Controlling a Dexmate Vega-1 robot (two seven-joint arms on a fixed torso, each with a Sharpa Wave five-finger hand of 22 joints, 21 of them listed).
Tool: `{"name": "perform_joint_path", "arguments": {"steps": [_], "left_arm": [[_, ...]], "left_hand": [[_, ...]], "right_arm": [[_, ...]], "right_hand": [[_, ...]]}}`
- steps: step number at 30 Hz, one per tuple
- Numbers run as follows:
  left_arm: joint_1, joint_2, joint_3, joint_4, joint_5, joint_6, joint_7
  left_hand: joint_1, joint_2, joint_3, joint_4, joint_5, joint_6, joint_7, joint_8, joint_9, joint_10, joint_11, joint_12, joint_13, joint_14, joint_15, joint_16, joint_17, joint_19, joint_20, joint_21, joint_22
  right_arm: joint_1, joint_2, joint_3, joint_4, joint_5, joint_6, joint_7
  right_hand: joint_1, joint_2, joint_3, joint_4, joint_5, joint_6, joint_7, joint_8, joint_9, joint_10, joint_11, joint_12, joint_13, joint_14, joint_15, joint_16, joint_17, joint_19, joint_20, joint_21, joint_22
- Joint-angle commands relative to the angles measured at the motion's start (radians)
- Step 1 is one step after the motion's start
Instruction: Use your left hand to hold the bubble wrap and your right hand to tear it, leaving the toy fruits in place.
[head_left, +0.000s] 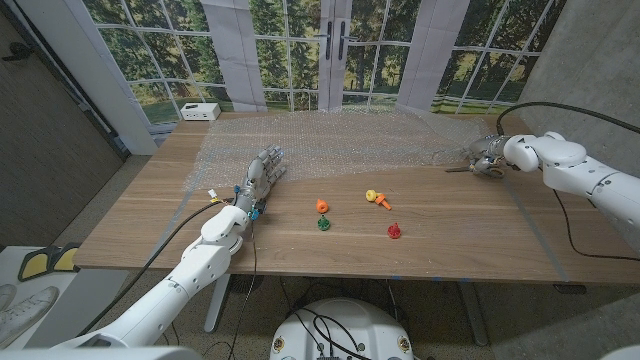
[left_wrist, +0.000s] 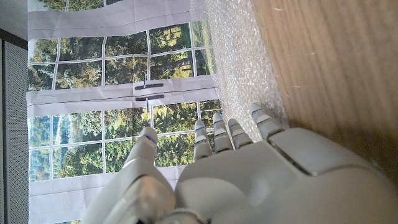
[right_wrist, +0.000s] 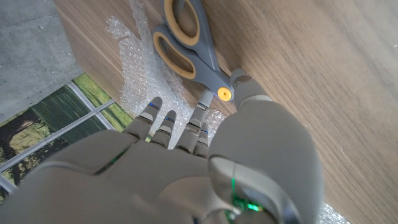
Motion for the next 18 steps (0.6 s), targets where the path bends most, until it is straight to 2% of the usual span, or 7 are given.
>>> {"name": "perform_joint_path", "arguments": {"steps": [1,6,13,18], "left_arm": [[-0.001,0.003,-0.001,-0.001,-0.002,0.002,-0.002],[0.001,0.002,-0.001,-0.001,-0.004,0.002,-0.002],[0.002,0.002,-0.003,-0.001,-0.004,-0.001,-0.001],[0.003,0.003,-0.002,-0.001,-0.003,0.000,-0.001]], "left_hand": [[0.000,0.002,-0.001,-0.001,0.003,0.007,-0.002,0.002,0.003,0.002,0.000,0.002,0.006,0.005,-0.003,0.001,0.002,0.001,-0.007,0.003,0.003],[-0.001,0.002,-0.002,-0.001,0.003,0.007,-0.001,0.002,0.003,0.005,-0.003,0.003,0.006,0.005,-0.003,0.001,0.002,0.001,-0.006,0.003,0.003],[-0.001,0.002,-0.002,-0.001,0.003,0.008,-0.002,0.002,0.003,0.006,-0.003,0.003,0.006,0.006,-0.004,0.002,0.002,0.002,-0.007,0.003,0.003],[-0.001,0.002,-0.002,-0.001,0.003,0.008,-0.002,0.002,0.003,0.007,-0.002,0.003,0.006,0.005,-0.003,0.002,0.002,0.002,-0.006,0.003,0.003]], "right_arm": [[-0.006,0.002,-0.002,0.004,-0.009,-0.010,-0.016],[-0.001,0.006,-0.010,0.009,-0.022,-0.013,-0.016],[0.001,0.011,-0.015,0.016,-0.024,-0.013,-0.021],[0.001,0.012,-0.015,0.018,-0.021,-0.012,-0.024]], "right_hand": [[0.012,0.007,0.006,-0.002,-0.004,0.011,-0.006,0.005,0.004,0.020,0.000,0.005,-0.003,0.016,-0.153,0.006,0.004,0.012,-0.005,0.008,0.002],[0.020,0.007,0.008,-0.005,-0.004,0.020,-0.007,0.008,0.003,0.034,-0.001,0.002,-0.010,0.024,-0.156,0.007,0.003,0.016,-0.007,0.007,0.002],[0.034,0.010,0.008,-0.006,-0.006,0.067,-0.018,0.022,0.002,0.073,-0.005,-0.013,-0.034,0.042,-0.162,0.010,0.004,0.027,-0.014,0.007,0.001],[0.035,0.009,0.007,-0.006,-0.007,0.062,-0.018,0.018,0.002,0.076,-0.005,-0.020,-0.040,0.041,-0.164,0.008,0.004,0.026,-0.016,0.005,0.001]]}}
